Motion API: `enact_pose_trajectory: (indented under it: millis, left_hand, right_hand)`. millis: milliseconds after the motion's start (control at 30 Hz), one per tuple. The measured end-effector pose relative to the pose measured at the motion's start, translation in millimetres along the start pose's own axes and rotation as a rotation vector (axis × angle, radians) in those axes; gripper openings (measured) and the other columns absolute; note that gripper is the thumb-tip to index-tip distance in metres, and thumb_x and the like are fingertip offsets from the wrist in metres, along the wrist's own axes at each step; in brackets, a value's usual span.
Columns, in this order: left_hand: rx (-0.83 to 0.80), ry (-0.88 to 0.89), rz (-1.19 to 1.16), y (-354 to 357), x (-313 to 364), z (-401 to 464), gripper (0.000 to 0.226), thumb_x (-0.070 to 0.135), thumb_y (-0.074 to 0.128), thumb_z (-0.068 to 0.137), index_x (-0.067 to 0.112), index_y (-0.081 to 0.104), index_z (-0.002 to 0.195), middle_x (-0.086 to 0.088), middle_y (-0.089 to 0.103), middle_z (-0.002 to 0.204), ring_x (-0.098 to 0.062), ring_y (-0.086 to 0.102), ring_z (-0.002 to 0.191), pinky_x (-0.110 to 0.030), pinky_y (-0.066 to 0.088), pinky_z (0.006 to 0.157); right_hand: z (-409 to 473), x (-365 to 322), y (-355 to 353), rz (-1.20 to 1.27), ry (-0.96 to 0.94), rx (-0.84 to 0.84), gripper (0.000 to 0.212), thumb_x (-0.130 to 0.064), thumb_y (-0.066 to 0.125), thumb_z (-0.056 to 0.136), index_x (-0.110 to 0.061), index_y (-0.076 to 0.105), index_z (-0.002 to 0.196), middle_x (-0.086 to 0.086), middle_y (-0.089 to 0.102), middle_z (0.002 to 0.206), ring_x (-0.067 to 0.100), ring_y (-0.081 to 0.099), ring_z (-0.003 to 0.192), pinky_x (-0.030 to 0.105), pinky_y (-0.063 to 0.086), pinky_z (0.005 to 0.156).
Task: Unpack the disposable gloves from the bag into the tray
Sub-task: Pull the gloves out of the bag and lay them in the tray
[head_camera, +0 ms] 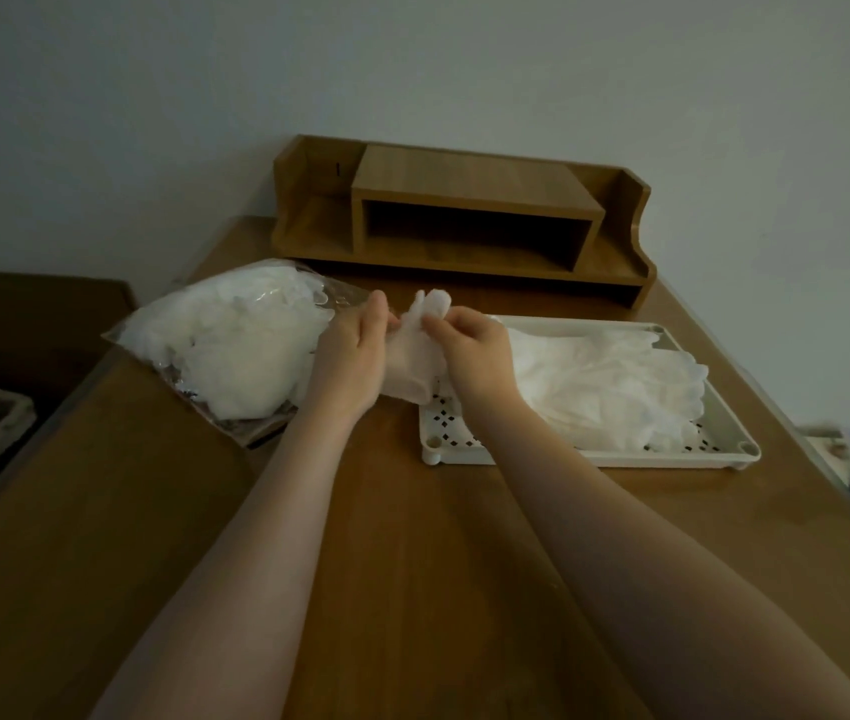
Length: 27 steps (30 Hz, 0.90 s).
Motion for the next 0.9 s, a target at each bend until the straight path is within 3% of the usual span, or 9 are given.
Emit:
enact_pose_trajectory:
  millis: [167,300,400,467,567,633,700,800,900]
  left_hand:
    - [-0.131,0.076,0.271,21,-12,1,0.039,0.048,0.048,0.092,0.016,0.059,0.110,0.002,0.054,0.107,-0.015,0.053,0.093,-0.031,0.047,0.079]
    - [-0.021,0.126,0.291,10,-4,3,0.030,0.038,0.050,0.094,0.010,0.057,0.084,0.000,0.050,0.086,-0.016,0.049,0.077,-0.022,0.037,0.063]
    - [0.025,0.019,0.136,-1,-10,5,0.036,0.040,0.048,0.095,0.008,0.060,0.086,-0.005,0.056,0.081,-0.017,0.053,0.072,-0.025,0.041,0.061]
    - [0.039,-0.052,0.085,-6,-15,5,0.035,0.040,0.047,0.095,0.009,0.060,0.085,-0.005,0.057,0.077,-0.015,0.053,0.068,-0.026,0.043,0.060]
    - [0.054,-0.088,0.073,-10,-18,7,0.033,0.040,0.048,0.095,0.014,0.057,0.077,-0.003,0.054,0.071,-0.015,0.052,0.067,-0.026,0.042,0.061]
    - [0.046,-0.101,0.035,-10,-19,6,0.031,0.039,0.049,0.095,0.015,0.055,0.075,-0.001,0.053,0.071,-0.013,0.051,0.068,-0.025,0.041,0.059]
    - [0.028,-0.111,-0.015,-9,-20,5,0.030,0.039,0.048,0.095,0.018,0.053,0.075,0.001,0.052,0.073,-0.011,0.050,0.070,-0.023,0.037,0.058]
    - [-0.024,-0.159,-0.088,-6,-24,4,0.037,0.044,0.041,0.097,0.017,0.055,0.076,-0.002,0.053,0.073,-0.015,0.051,0.071,-0.028,0.038,0.060]
    - [-0.096,-0.193,-0.064,-1,-33,1,0.057,0.055,0.021,0.098,0.016,0.053,0.070,-0.004,0.055,0.066,-0.017,0.054,0.063,-0.031,0.039,0.058]
  right_hand:
    - [-1,3,-5,0.067,0.075,-0.056,0.024,-0.024,0.053,0.095,-0.009,0.067,0.082,0.007,0.062,0.082,0.016,0.058,0.078,0.031,0.049,0.069]
    - [3,11,-3,0.001,0.043,-0.073,0.028,-0.027,0.051,0.096,-0.001,0.062,0.099,0.016,0.063,0.094,0.021,0.060,0.086,0.045,0.053,0.082]
    - [-3,-3,-4,-0.136,-0.187,-0.049,0.029,-0.032,0.063,0.089,-0.018,0.054,0.113,-0.006,0.056,0.108,0.006,0.057,0.093,0.020,0.052,0.078]
    - [-11,-18,0,-0.269,-0.408,-0.098,0.036,-0.034,0.070,0.082,-0.023,0.053,0.112,-0.008,0.048,0.116,0.002,0.052,0.095,0.011,0.047,0.075]
    - [-19,-22,17,-0.478,-0.589,-0.248,0.042,-0.035,0.076,0.076,-0.021,0.062,0.112,-0.002,0.044,0.128,0.007,0.047,0.108,0.008,0.041,0.080]
    - [-19,-21,24,-0.578,-0.628,-0.253,0.028,-0.024,0.073,0.081,-0.013,0.067,0.106,0.006,0.048,0.130,0.012,0.049,0.104,0.014,0.043,0.080]
    - [-14,-22,23,-0.577,-0.595,-0.194,0.011,-0.018,0.065,0.088,-0.009,0.067,0.093,0.006,0.055,0.118,0.009,0.050,0.091,0.020,0.045,0.076]
    - [-2,-16,14,-0.411,-0.349,-0.125,0.008,-0.021,0.057,0.093,-0.017,0.058,0.086,-0.006,0.057,0.088,0.006,0.052,0.076,0.013,0.043,0.065]
    - [6,1,7,-0.139,-0.037,-0.074,0.011,-0.023,0.050,0.097,-0.014,0.057,0.095,-0.002,0.058,0.088,0.014,0.060,0.082,0.024,0.056,0.065]
Point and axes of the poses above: each hand's wrist, its own z-axis towards the middle knuckle, its own y-axis out of the palm, x = y × z, the point moved 8 cm from there along z, towards the middle knuckle
